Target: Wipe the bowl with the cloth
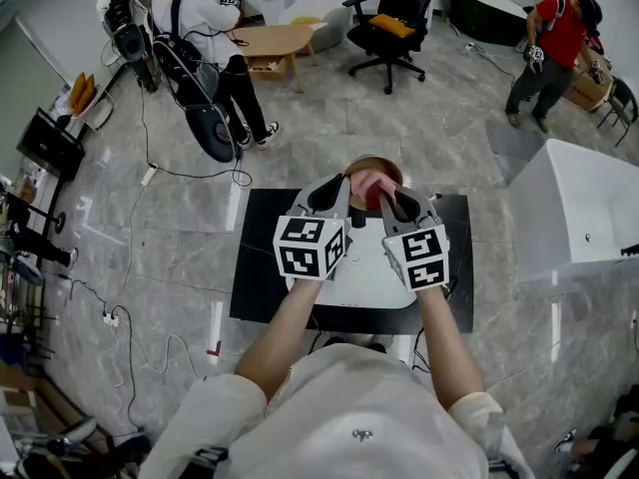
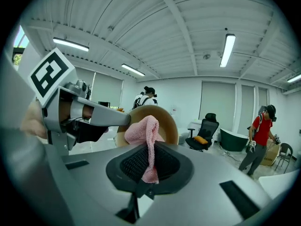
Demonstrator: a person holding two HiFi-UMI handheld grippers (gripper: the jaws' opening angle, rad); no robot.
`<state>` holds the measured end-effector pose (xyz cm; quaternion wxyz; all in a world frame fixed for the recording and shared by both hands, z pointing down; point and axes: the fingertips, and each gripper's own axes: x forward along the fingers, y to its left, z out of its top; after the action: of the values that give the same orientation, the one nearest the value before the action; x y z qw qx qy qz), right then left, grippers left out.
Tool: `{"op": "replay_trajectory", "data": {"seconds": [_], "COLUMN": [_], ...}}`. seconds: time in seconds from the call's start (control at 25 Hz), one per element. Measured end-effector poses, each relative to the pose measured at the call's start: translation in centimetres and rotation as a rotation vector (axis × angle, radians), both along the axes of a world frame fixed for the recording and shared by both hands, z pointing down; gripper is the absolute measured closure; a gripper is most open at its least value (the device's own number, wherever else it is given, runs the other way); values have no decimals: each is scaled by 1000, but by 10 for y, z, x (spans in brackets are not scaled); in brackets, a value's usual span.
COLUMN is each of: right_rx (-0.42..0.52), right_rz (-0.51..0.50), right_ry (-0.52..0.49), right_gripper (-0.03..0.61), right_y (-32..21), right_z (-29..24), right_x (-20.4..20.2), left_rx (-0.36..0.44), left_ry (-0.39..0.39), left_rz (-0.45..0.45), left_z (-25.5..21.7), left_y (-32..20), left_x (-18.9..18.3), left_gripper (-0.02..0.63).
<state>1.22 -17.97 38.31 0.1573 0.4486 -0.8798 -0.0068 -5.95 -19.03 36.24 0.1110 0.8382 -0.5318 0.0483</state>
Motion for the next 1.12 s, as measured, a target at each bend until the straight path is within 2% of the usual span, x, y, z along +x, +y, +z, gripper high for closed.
{"op": "replay_trajectory", "data": {"seconds": [0.2, 0.56, 0.76, 1.12], "right_rx": [-29, -54, -32, -31], "right_rz": [24, -83, -96, -103], "right_ry": [6, -43, -83, -31], "right_gripper": [563, 563, 563, 563], "right_y": [-1, 13, 12, 14], "right_z": [6, 5, -10, -1], "right_x": [-5, -32, -31, -35], "left_rx": [16, 40, 56, 53], "left_ry": [-15, -34, -38, -19], "left_rz": [13, 38, 43, 34], "left_z": [-3, 0, -4, -6], "left_y": [1, 6, 7, 5], "left_x": [7, 21, 23, 18], "left_gripper": [592, 594, 594, 594]}}
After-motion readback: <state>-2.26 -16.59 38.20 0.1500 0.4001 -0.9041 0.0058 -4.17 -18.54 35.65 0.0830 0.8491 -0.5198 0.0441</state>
